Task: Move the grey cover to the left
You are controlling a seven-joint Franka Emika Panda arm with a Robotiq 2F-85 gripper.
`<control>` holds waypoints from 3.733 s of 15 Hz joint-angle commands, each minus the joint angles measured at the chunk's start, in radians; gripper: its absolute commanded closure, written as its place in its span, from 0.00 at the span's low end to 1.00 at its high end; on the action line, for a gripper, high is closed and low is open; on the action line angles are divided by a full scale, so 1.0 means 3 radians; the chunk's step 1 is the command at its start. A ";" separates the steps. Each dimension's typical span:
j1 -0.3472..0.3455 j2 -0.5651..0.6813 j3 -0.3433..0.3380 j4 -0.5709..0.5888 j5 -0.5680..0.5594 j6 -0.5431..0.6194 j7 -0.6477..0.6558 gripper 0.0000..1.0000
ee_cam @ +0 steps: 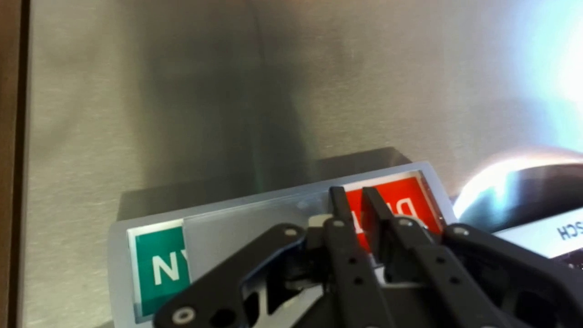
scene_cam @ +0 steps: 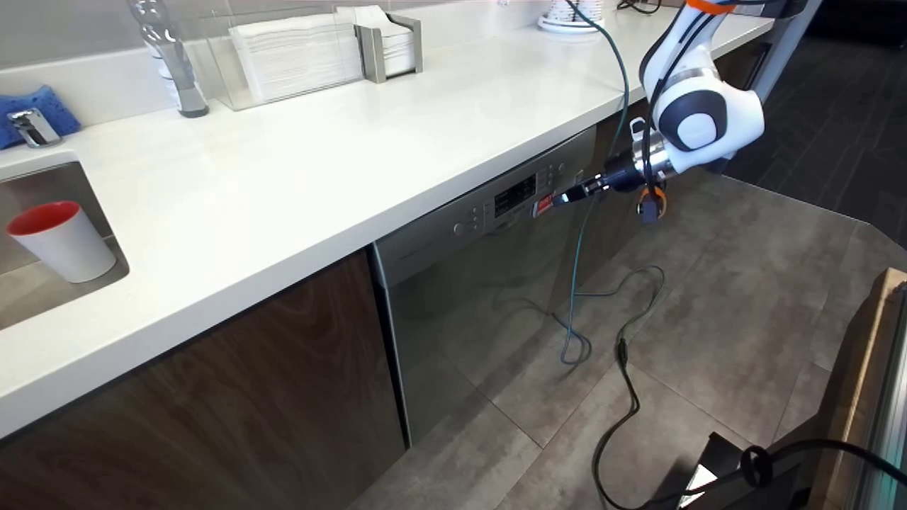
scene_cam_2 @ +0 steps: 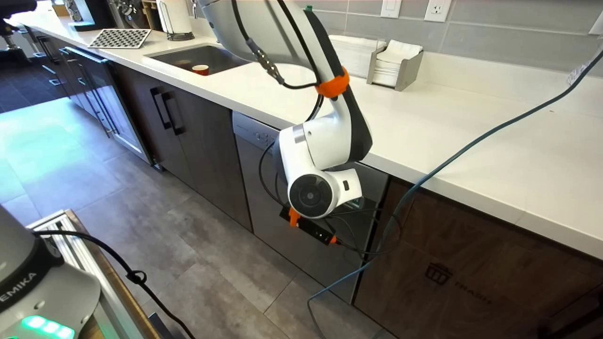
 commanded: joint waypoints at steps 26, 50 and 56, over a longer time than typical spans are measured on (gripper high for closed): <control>0.0040 -0.0075 0.0045 -0.0027 -0.0280 -0.0224 0.0406 1.00; 0.0105 -0.0256 0.0017 -0.0227 -0.0857 -0.0116 0.0827 0.33; 0.0112 -0.0440 -0.0042 -0.0397 -0.1039 0.0224 0.0966 0.00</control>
